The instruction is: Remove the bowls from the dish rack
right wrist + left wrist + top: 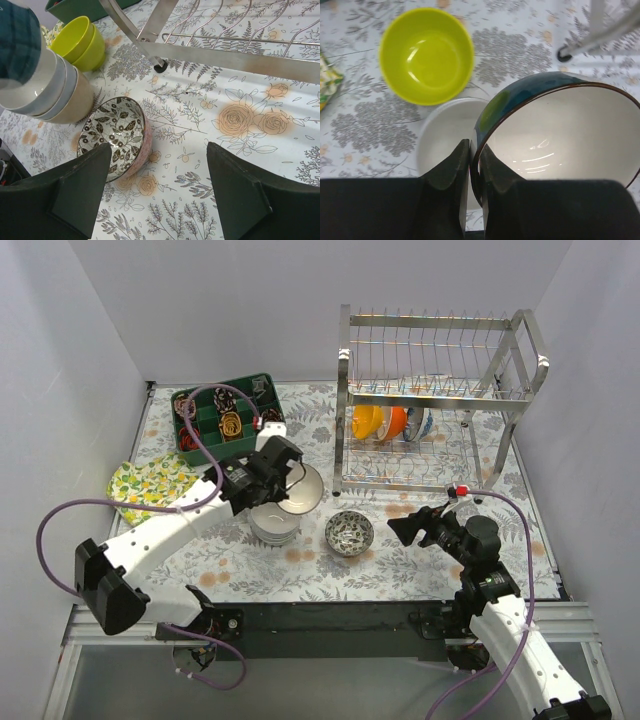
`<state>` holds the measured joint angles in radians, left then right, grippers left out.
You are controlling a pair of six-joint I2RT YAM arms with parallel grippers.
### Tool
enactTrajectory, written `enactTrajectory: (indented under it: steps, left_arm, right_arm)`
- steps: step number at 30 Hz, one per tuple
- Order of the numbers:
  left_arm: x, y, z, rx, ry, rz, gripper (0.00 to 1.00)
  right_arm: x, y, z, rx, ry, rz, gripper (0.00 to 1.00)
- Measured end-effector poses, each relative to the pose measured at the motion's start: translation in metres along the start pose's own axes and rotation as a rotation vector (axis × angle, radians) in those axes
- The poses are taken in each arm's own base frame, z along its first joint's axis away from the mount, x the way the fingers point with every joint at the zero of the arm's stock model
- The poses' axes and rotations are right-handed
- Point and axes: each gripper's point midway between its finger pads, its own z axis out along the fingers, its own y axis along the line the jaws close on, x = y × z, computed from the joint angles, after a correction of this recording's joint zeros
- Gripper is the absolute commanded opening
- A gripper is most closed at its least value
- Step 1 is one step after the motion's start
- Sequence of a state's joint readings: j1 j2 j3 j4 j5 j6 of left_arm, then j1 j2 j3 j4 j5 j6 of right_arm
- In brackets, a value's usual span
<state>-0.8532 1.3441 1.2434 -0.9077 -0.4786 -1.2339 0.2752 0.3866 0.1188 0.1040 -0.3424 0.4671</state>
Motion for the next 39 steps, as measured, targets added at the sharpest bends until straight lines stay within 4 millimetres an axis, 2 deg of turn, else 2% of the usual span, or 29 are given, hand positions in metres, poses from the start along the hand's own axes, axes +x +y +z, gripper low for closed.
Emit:
enactTrajectory:
  steps: [3, 5, 10, 15, 19, 20, 23, 32, 33, 35, 37, 39]
  left_arm:
    - [-0.007, 0.034, -0.005, -0.068, -0.007, -0.054, 0.0]
    - [-0.008, 0.046, -0.009, -0.092, -0.005, -0.067, 0.0]
    - [-0.003, 0.061, -0.011, -0.117, 0.018, -0.075, 0.02]
    - [0.021, 0.067, -0.002, -0.13, 0.098, -0.05, 0.1]
    - [0.037, 0.066, 0.003, -0.122, 0.155, -0.031, 0.22]
    - [0.039, 0.066, 0.003, -0.118, 0.162, -0.027, 0.3]
    - [0.042, 0.065, 0.004, -0.112, 0.171, -0.025, 0.43]
    - [0.034, 0.062, 0.0, -0.085, 0.131, -0.043, 0.72]
    - [0.032, 0.062, -0.002, -0.08, 0.12, -0.049, 0.82]
    - [0.026, 0.062, -0.008, -0.065, 0.09, -0.063, 0.87]
    - [0.019, 0.062, -0.015, -0.044, 0.047, -0.087, 0.96]
    - [0.011, 0.063, -0.023, -0.02, -0.008, -0.112, 0.98]
  right_arm:
    - [0.0, 0.0, 0.0, 0.0, 0.0, -0.001, 0.85]
    - [0.0, 0.0, 0.0, 0.0, 0.0, 0.0, 0.85]
    - [0.0, 0.0, 0.0, 0.0, 0.001, 0.0, 0.85]
    - [0.0, 0.0, 0.0, 0.001, 0.002, 0.001, 0.85]
    - [0.002, -0.001, 0.001, 0.005, 0.01, 0.005, 0.85]
    - [0.003, -0.002, 0.001, 0.006, 0.011, 0.005, 0.85]
    - [0.003, -0.002, 0.001, 0.008, 0.016, 0.007, 0.85]
    - [0.009, -0.009, 0.003, 0.032, 0.044, 0.002, 0.85]
    - [0.009, -0.01, 0.003, 0.04, 0.044, -0.005, 0.85]
    - [0.004, -0.013, 0.005, 0.058, 0.039, -0.023, 0.86]
    - [-0.004, -0.016, 0.006, 0.081, 0.026, -0.042, 0.86]
    - [-0.014, -0.019, 0.009, 0.108, 0.013, -0.059, 0.87]
